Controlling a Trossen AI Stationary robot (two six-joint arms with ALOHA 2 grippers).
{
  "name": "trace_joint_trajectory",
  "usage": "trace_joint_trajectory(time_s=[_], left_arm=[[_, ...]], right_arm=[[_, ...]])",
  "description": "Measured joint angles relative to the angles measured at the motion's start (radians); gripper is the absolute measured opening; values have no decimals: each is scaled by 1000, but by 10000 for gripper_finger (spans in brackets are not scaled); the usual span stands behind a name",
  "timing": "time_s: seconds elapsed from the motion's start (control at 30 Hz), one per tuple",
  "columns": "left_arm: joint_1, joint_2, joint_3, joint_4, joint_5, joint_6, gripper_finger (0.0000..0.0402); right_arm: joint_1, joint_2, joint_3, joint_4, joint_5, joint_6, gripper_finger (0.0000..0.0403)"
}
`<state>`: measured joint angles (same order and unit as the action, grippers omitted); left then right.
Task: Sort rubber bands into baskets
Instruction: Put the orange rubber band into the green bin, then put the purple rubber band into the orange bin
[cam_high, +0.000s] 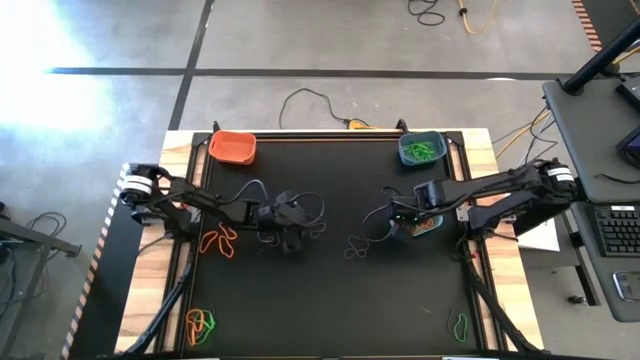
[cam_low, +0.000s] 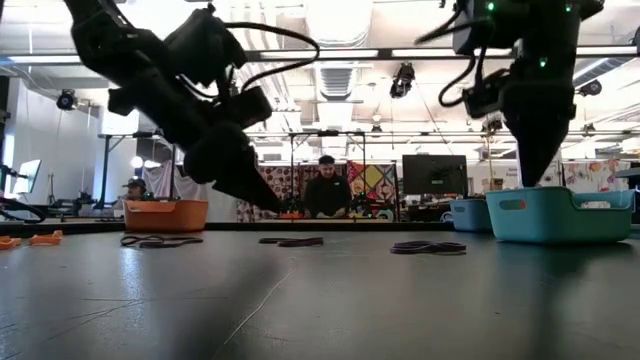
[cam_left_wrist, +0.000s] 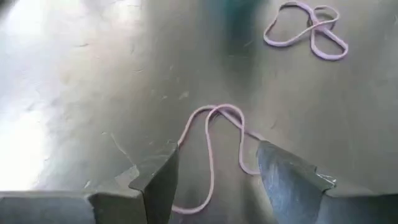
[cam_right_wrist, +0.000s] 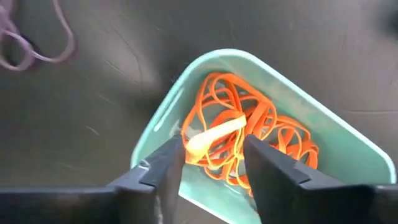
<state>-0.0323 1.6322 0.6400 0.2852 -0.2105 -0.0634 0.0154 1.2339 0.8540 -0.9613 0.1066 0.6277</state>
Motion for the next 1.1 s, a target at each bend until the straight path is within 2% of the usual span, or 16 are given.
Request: trace_joint_trajectory(time_s=[0.13,0.23,0.37,0.5,0.63,0.77,0.97,1.1], left_arm=[[33,39,58,-13,28,-8,198],[26,94,117,-8,37,41,188],[28,188,184,-78,36,-70,180],[23,254,231,-84,25,-80,179],[22,277,251,-115,22,-115,164],[17,283,248,-129,20,-151,123],[13,262,261,-186,26,-221,18],[13,233,302,-287,38,-233,6]], right_arm=[[14,-48,39,-41,93,20,184],[28,-84,80,-92,156,21,193],[29,-124,130,-189,138,18,205],[31,-167,171,-272,129,26,218],[31,-204,201,-282,135,27,228],[31,-225,221,-285,167,27,231],[31,-239,252,-296,185,3,228],[31,-239,287,-344,183,-12,231]])
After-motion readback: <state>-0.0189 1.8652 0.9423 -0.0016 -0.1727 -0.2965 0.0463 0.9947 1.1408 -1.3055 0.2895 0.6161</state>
